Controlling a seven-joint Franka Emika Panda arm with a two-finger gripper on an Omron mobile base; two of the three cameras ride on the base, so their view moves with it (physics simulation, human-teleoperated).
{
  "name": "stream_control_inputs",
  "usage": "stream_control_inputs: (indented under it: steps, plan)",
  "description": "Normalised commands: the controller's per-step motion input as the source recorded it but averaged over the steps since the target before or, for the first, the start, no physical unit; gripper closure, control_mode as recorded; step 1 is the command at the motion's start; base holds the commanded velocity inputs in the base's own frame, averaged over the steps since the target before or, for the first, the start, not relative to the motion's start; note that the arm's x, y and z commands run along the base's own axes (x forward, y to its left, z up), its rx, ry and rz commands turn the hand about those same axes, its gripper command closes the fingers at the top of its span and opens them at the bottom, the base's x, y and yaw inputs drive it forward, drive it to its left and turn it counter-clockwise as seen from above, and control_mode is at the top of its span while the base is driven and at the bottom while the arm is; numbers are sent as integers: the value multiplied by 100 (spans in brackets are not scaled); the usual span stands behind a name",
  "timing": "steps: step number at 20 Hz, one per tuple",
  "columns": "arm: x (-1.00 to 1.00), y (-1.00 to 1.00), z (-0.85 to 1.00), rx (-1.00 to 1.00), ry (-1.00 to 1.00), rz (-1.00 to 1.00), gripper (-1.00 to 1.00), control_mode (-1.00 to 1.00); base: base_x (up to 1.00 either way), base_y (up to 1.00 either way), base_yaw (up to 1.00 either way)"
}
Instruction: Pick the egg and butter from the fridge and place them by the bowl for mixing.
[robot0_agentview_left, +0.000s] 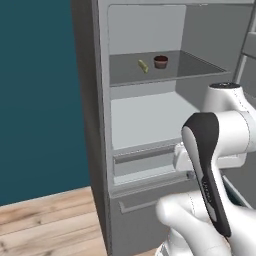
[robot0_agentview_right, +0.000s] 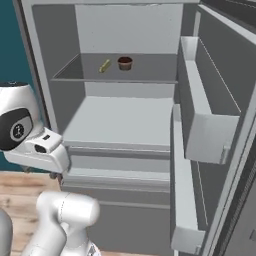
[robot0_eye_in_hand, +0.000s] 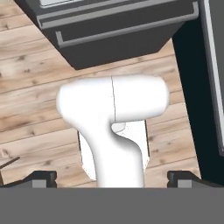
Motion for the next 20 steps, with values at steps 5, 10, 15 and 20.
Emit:
stream_control_inputs:
  steps: [5,10,15,20]
  plan:
    - [0,0,0,0,0,0,-100,100,71,-20,1]
    - [0,0,0,0,0,0,-100,100,49,-25,2]
    - [0,0,0,0,0,0,-100,100,28,-49,13]
    - [0,0,0,0,0,0,-100,100,29,-42,20]
